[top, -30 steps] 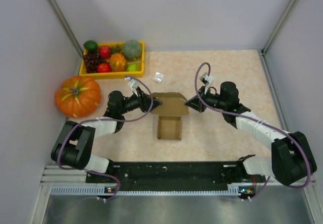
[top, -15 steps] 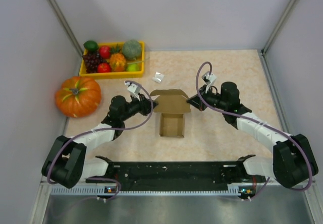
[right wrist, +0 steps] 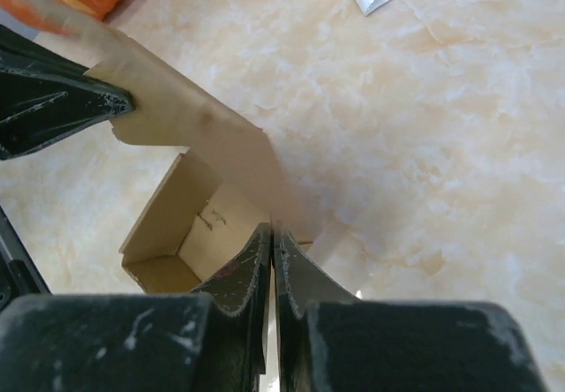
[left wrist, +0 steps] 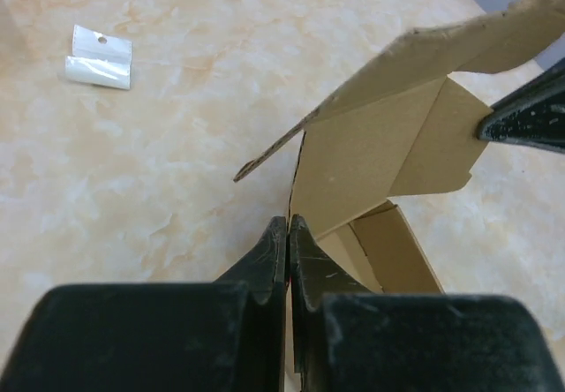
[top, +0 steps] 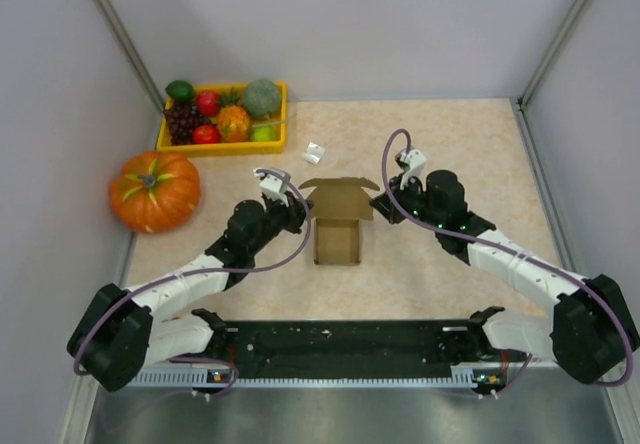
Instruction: Fold the paper box
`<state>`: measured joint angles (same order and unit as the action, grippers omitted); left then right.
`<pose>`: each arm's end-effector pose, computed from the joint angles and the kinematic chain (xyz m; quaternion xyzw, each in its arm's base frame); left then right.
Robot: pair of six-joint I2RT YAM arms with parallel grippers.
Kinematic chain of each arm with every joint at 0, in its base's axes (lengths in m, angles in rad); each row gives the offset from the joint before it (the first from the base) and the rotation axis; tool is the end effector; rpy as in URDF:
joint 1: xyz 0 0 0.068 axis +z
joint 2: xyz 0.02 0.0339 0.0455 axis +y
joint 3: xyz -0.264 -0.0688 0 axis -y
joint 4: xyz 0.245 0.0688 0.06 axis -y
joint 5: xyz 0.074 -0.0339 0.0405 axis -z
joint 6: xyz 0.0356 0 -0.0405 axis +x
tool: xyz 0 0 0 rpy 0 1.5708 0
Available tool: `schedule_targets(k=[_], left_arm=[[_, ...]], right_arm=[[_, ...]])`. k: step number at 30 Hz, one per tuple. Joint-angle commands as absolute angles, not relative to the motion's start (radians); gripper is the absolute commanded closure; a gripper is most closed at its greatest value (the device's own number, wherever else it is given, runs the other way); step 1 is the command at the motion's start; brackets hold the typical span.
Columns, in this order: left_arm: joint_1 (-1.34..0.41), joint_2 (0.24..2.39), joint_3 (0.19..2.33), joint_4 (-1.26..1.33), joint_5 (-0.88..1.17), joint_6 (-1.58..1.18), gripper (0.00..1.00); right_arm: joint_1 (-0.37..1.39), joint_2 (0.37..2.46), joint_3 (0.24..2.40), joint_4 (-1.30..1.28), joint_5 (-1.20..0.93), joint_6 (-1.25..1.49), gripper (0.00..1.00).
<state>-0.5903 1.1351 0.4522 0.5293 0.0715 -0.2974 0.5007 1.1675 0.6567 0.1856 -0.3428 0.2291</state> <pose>0.2019 -0.1383 0.2280 0.1337 0.7473 -0.3038 0.5757 0.2235 0.1360 0.2545 -0.2069 0.7795 0.3345 0.4875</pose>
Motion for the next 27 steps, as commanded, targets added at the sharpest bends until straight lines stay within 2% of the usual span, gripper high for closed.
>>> schedule_targets(k=[1,4,11,14,17,20,22,23,27], left_arm=[[-0.646,1.103,0.453,0.546,-0.095,-0.336,1.0],[-0.646,1.121,0.462,0.546,-0.098,-0.327,1.0],[-0.647,1.112,0.44,0.566,-0.065,-0.319,1.0],[-0.647,1.109,0.431,0.577,-0.055,-0.314,1.0],[-0.647,1.106,0.434,0.563,-0.061,-0.304,1.0],[-0.647,1.097,0.43,0.561,-0.057,-0.304,1.0],[-0.647,1.094,0.425,0.566,-0.06,-0.293,1.0],[-0.646,1.092,0.425,0.561,-0.061,-0.29,1.0],[-0.646,1.083,0.423,0.552,-0.063,-0.291,1.0]], right_arm=[[0.606,1.144,0.701,0.17,-0.131,0.273,1.0],[0.637,1.147,0.707,0.15,-0.085,0.287,1.0],[0.635,1.213,0.727,0.169,-0.117,0.204,0.73],[0.634,1.239,0.718,0.224,-0.123,0.201,0.73],[0.635,1.249,0.729,0.232,-0.11,0.201,0.82],[0.637,1.255,0.741,0.236,-0.137,0.184,0.85],[0.637,1.246,0.727,0.236,-0.08,0.184,0.76],[0.632,1.243,0.726,0.227,-0.063,0.173,0.67],[0.585,1.23,0.721,0.218,-0.103,0.179,0.57]])
